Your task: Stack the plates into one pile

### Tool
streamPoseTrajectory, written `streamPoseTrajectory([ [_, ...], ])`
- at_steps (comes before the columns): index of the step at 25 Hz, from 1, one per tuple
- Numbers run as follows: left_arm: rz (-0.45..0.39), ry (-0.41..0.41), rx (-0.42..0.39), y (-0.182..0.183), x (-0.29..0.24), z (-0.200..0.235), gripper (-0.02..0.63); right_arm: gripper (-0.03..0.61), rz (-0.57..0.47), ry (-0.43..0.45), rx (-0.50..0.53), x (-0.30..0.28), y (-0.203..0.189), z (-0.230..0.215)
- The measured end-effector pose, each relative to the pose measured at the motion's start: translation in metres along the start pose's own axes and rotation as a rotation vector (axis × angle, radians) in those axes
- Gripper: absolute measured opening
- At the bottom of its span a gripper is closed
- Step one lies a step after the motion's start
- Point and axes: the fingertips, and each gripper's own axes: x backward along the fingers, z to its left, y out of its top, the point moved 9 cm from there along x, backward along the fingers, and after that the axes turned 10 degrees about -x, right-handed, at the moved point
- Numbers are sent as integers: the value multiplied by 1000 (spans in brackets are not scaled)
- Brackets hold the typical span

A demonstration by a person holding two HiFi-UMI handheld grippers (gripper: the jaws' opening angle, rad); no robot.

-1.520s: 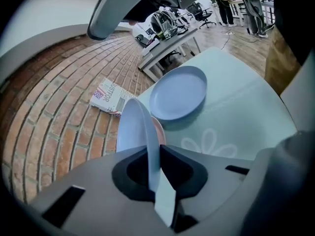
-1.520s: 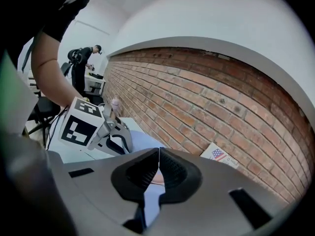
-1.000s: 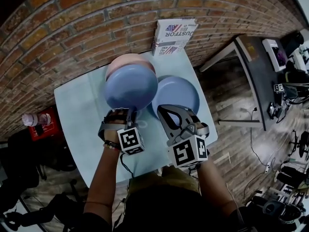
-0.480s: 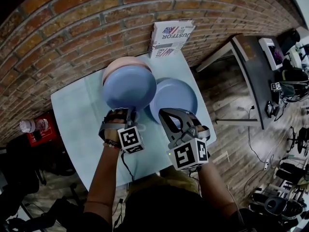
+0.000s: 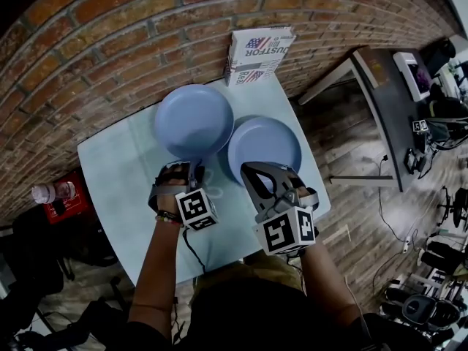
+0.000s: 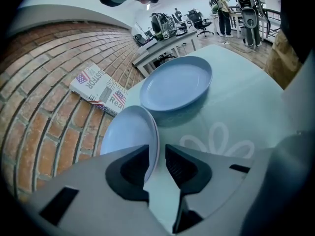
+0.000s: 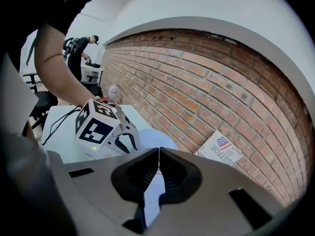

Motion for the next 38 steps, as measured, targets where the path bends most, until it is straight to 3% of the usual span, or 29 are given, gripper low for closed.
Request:
streamPoseTrajectory([
  [14,-3,-13,15,4,2,1,115,35,-4,10,-1,0,-3,0],
  [23,-14,28,7,19,22,7,115,35,-17,-11,10,20,-3,-3],
  [38,-46,165,33,125,110,18,115,35,-101,-6,53,104,-31,-34],
])
